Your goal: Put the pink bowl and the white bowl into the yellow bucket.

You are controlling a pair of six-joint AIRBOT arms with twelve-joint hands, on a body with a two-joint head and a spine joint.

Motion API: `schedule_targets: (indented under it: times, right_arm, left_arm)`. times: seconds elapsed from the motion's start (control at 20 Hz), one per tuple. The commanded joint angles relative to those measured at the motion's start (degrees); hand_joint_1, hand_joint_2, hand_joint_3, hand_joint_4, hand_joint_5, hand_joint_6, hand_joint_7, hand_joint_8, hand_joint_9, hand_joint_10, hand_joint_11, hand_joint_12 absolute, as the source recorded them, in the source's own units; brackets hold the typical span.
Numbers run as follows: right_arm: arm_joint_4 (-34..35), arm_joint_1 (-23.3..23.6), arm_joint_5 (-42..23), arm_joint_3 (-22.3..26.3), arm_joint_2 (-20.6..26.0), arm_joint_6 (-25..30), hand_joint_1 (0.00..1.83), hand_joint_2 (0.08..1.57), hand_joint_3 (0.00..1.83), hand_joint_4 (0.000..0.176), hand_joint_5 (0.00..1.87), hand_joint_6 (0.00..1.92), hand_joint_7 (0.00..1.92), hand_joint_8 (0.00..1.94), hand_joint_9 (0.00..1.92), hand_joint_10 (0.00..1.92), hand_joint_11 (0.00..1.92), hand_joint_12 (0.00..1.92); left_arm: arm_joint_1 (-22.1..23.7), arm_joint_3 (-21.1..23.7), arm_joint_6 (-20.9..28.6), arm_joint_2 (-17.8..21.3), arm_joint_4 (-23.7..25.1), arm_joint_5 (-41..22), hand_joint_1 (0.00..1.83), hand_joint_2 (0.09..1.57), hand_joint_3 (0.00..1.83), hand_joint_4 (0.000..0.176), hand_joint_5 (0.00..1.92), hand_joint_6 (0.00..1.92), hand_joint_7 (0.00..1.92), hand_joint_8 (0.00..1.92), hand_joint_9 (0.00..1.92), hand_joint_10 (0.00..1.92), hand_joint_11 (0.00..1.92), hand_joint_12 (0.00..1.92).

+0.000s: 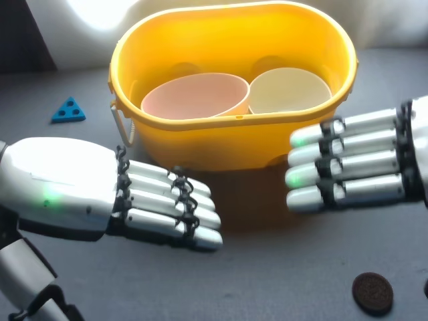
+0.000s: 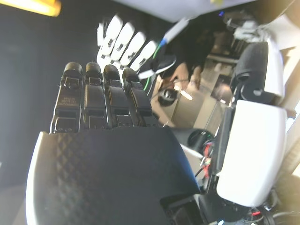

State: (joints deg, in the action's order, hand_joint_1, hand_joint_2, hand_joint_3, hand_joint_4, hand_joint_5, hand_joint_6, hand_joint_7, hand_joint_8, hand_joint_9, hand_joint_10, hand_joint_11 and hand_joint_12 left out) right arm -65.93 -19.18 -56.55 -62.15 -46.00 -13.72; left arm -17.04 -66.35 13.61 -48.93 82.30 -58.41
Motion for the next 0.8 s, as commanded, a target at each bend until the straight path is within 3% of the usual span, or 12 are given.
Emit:
schedule_targets:
  times: [0.0, 0.1, 0.3, 0.55, 0.75]
  right_arm:
    - [4.39, 0.04, -5.36, 0.55, 0.92, -0.19, 0.65, 0.78, 0.00, 0.000, 0.00, 0.00, 0.00, 0.00, 0.00, 0.00, 0.00, 0.00]
    - [3.98, -0.46, -6.24, 1.45, 1.50, -0.95, 0.63, 0.78, 0.00, 0.000, 0.00, 0.00, 0.00, 0.00, 0.00, 0.00, 0.00, 0.00]
    - [3.35, -0.68, -7.15, 1.74, 1.62, -1.23, 0.54, 0.79, 0.00, 0.000, 0.00, 0.00, 0.00, 0.00, 0.00, 0.00, 0.00, 0.00]
    - [2.95, -1.18, -7.19, 1.71, 1.62, -2.14, 0.53, 0.77, 0.00, 0.000, 0.00, 0.00, 0.00, 0.00, 0.00, 0.00, 0.00, 0.00]
    - [2.95, -1.17, -7.60, 1.72, 1.63, -2.17, 0.57, 0.77, 0.00, 0.000, 0.00, 0.00, 0.00, 0.00, 0.00, 0.00, 0.00, 0.00]
  left_arm:
    - [0.97, 1.41, -1.50, 1.46, -3.76, -1.42, 0.18, 0.92, 0.00, 0.000, 0.00, 0.00, 0.00, 0.00, 0.00, 0.00, 0.00, 0.00]
    - [3.66, 4.18, -1.15, 3.05, -0.72, 1.64, 0.15, 0.91, 0.00, 0.000, 0.00, 0.00, 0.00, 0.00, 0.00, 0.00, 0.00, 0.00]
    - [3.91, 4.93, -1.09, 2.48, -1.93, 3.39, 0.11, 0.93, 0.00, 0.000, 0.00, 0.00, 0.00, 0.00, 0.00, 0.00, 0.00, 0.00]
    - [-1.67, 4.76, -8.41, 0.61, -12.27, 2.20, 0.12, 0.93, 0.00, 0.000, 0.00, 0.00, 0.00, 0.00, 0.00, 0.00, 0.00, 0.00]
    - [-1.76, 5.18, -8.66, 0.06, -12.62, 2.35, 0.13, 0.94, 0.00, 0.000, 0.00, 0.00, 0.00, 0.00, 0.00, 0.00, 0.00, 0.00]
